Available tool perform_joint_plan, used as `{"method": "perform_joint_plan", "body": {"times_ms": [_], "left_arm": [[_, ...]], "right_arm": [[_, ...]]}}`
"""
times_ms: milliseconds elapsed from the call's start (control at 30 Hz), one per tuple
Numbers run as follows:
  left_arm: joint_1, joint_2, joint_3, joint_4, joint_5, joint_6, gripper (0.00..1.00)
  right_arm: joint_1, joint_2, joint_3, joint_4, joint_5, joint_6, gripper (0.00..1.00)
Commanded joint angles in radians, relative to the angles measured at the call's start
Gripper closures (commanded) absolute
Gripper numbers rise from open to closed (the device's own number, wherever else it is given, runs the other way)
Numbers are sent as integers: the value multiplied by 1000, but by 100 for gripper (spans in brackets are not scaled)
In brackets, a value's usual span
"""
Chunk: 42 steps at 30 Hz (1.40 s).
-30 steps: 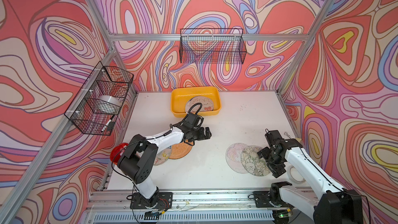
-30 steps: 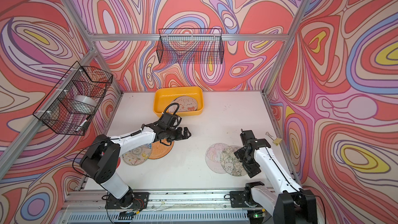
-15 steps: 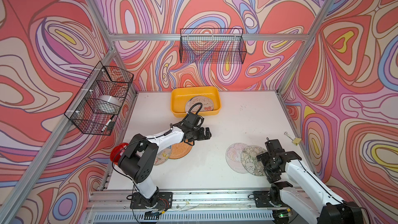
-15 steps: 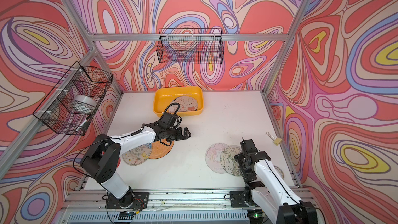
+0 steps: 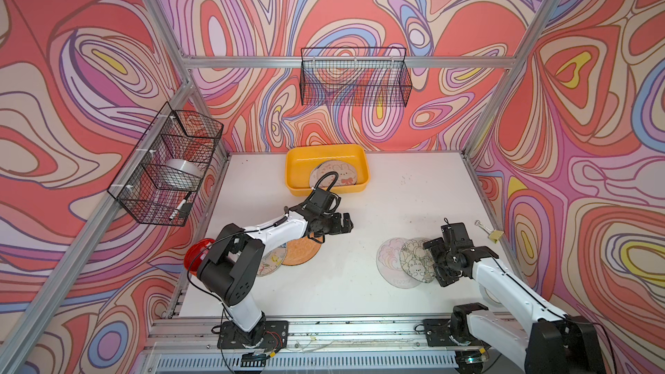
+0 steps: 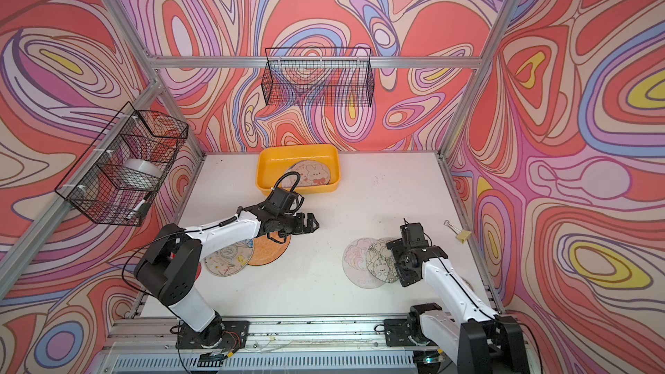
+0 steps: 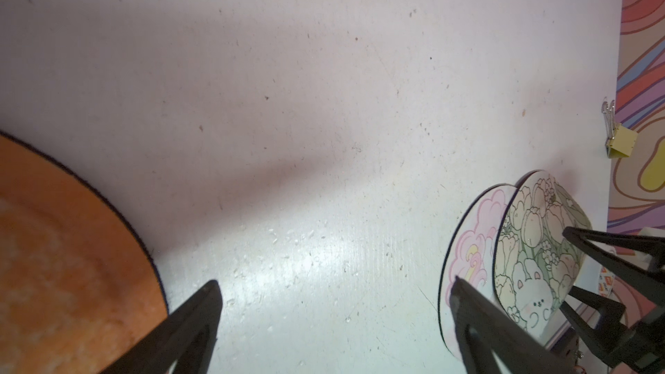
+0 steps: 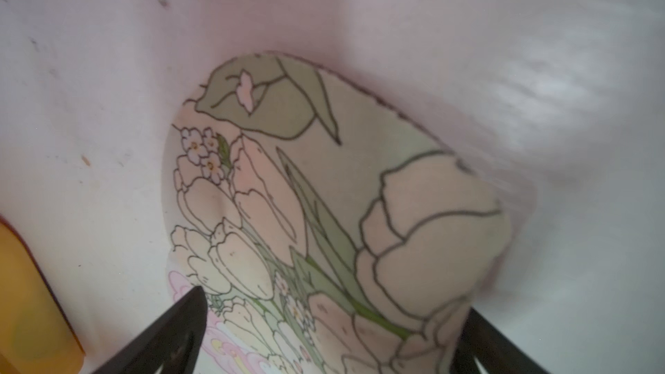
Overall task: Put the coasters into the storage box
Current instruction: Move the coaster to the center of the board.
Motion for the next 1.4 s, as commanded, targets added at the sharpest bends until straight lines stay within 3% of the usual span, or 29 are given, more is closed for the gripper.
{"method": "perform_joint_plan", "body": {"times_ms": [0,333,767,967,1367], "left_arm": [[-3,-7,17,-22,-16,2,0],[-3,-17,-1,-18,-22,-3,0],[-7,-2,4,-8,-21,-8,0],[-34,52,57,-6,-14,-9,0],[-79,140,154,-14,-17,-20,0]], "right_arm": [[-4,105,17,123,3,-72,2],[-25,401,195,203,2,-291,2],[-27,743,471,271,-212,-507,2],[11,836,567,226,-330,-603,2],[134,919,719,95,-350,-704,2]]}}
